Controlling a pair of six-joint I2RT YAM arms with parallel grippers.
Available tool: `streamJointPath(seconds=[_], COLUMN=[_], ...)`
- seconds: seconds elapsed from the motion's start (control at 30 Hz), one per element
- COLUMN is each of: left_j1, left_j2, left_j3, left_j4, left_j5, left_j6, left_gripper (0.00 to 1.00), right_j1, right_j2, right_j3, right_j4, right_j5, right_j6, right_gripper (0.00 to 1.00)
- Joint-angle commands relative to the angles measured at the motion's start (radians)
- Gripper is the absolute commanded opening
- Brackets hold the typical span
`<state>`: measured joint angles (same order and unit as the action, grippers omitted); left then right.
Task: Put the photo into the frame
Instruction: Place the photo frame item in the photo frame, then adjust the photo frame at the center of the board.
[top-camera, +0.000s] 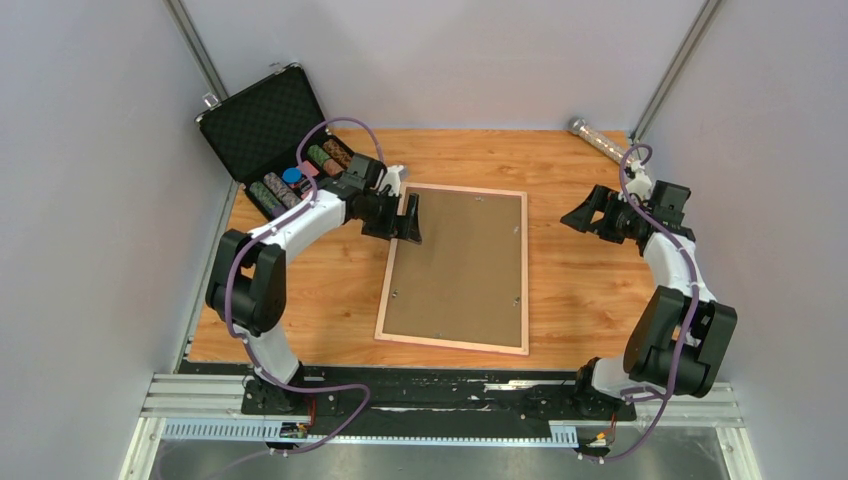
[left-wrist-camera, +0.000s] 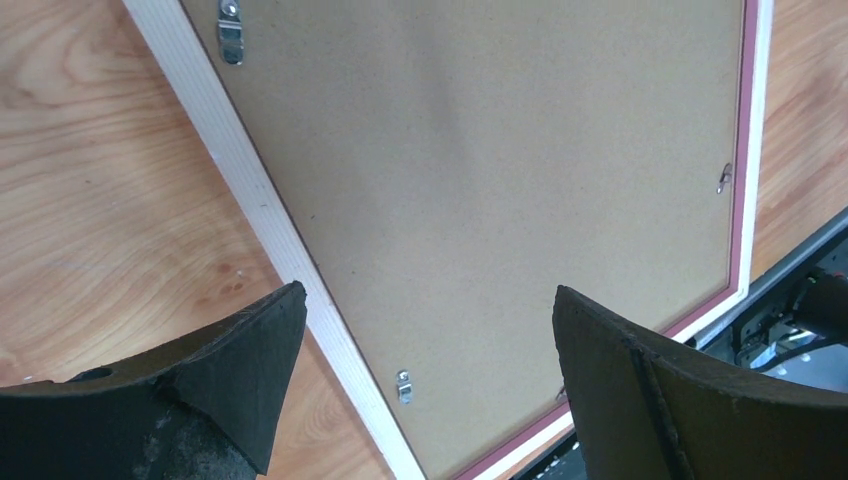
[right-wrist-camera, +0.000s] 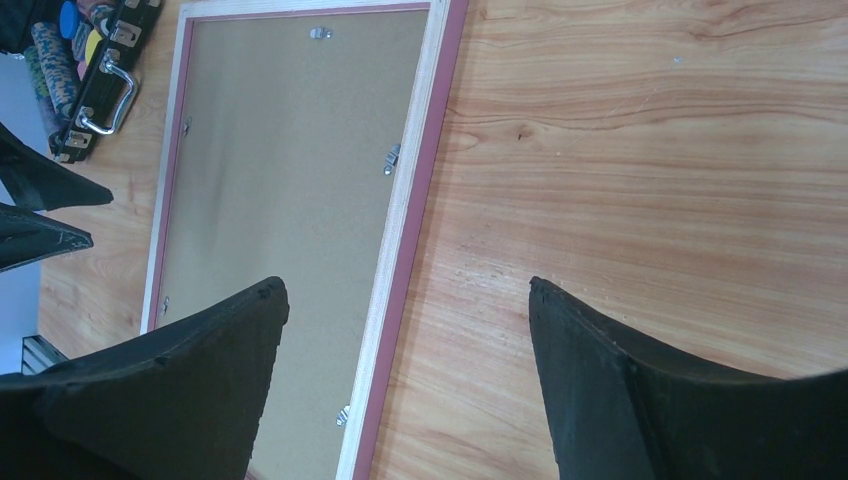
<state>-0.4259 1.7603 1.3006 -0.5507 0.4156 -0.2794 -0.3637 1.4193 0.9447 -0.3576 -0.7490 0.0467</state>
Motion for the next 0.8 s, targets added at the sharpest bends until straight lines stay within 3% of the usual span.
streamJointPath(seconds=[0.0,0.2,0.47,0.77], left_j1=[-0.007,-0.007,-0.005,0.068], left_j2=[-0.07,-0.047,-0.061,-0.085], left_j3=[0.027,0.027,-0.072,-0.129], left_j4=[0.004,-0.007,0.081,0.124], left_j5=[-0.084,-0.139,-0.073,0.012], left_j6=[0.068,0.197,0.325,0.333], left_gripper=[1.0,1.0,1.0,0.95], right_j1=[-0.007,0.025,0.163,0.336], right_j2=[-0.048,-0.057,-0.036,0.083], right_j3=[-0.006,-0.031,-0.041,-0.02], right_j4=[0.046,0.063,0.075,0.07], right_j5=[-0.001,0.01,0.161,0.336], right_j6=[-0.007,0.002,-0.021,-0.042], right_gripper=[0.88,0.86,0.82,0.73])
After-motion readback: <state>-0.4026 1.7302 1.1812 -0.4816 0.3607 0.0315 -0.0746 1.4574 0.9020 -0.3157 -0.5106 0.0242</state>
